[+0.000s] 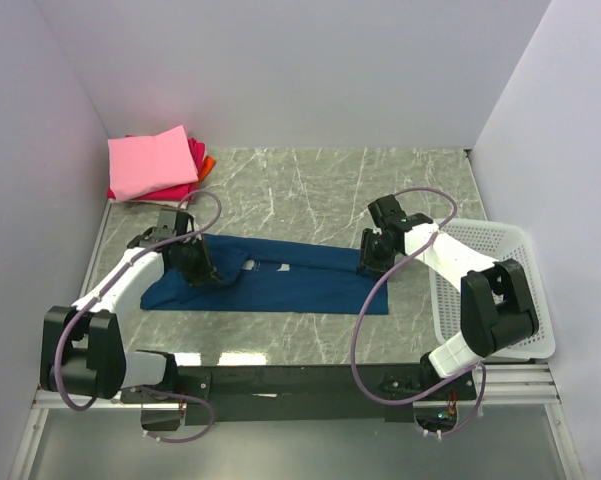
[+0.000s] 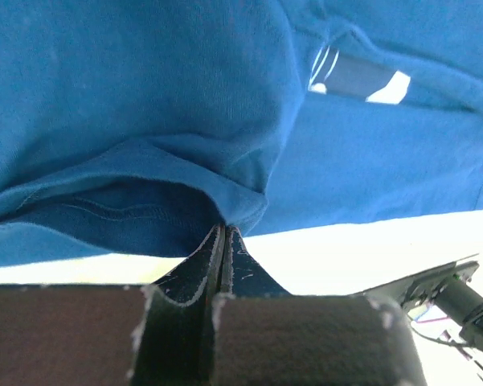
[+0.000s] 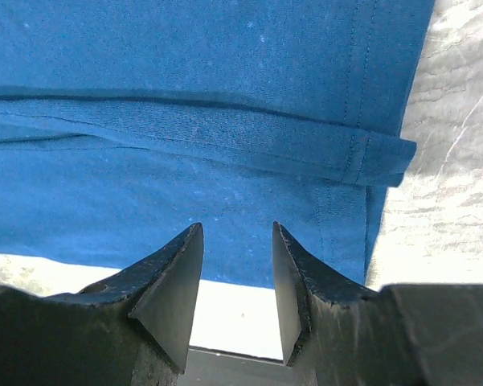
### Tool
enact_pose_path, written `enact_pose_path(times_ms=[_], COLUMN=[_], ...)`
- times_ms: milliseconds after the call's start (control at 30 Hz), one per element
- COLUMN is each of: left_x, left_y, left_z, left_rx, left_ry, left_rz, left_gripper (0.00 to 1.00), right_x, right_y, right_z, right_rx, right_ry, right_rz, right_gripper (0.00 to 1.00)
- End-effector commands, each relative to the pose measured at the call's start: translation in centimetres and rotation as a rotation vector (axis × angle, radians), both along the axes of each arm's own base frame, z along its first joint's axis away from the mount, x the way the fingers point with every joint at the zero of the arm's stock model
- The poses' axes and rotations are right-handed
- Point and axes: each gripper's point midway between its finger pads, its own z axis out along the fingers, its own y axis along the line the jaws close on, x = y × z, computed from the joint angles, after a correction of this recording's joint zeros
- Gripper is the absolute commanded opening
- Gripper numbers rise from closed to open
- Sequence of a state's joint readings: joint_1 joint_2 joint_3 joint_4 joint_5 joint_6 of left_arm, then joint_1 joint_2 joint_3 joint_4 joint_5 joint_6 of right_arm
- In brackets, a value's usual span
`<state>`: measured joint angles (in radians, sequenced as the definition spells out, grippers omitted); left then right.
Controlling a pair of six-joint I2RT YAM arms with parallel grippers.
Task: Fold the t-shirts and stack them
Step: Fold the tshirt
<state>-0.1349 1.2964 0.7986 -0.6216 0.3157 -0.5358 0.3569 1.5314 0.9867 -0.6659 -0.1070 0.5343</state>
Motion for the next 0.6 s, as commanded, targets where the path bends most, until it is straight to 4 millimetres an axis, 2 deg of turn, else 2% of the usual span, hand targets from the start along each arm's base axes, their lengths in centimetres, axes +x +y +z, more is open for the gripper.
enact_pose_path(times_ms=[0, 333, 467, 500, 567], left_x=[-1.5, -2.8, -2.9, -2.9, -2.7], left_y=[-0.9, -3.3, -4.2, -4.4, -4.8], left_z=[0.4, -0.3, -0.3, -0.2, 0.3], left_rx=[-0.036, -0.103, -0.116, -0.12, -0.137], left_ry=[0.015, 0.057, 0.065, 0.066, 0.059], left_rz=[-0.018, -0.043, -0.063, -0.068, -0.069], left_gripper=[0.01, 0.05, 0.22, 0.29, 0.36], right_x=[-0.2, -0.3, -0.3, -0.4, -0.2], right_y=[0.3, 0.4, 0.4, 0.4, 0.4], right_z=[0.8, 1.1, 1.0, 0.9, 0.8], right_rx=[0.005, -0.011, -0.013, -0.014, -0.018], right_ry=[-0.03, -0.023, -0.025, -0.021, -0.022], right_rz=[0.014, 0.022, 0.021, 0.021, 0.021], right_gripper=[0.47, 0.47, 0.47, 0.47, 0.47])
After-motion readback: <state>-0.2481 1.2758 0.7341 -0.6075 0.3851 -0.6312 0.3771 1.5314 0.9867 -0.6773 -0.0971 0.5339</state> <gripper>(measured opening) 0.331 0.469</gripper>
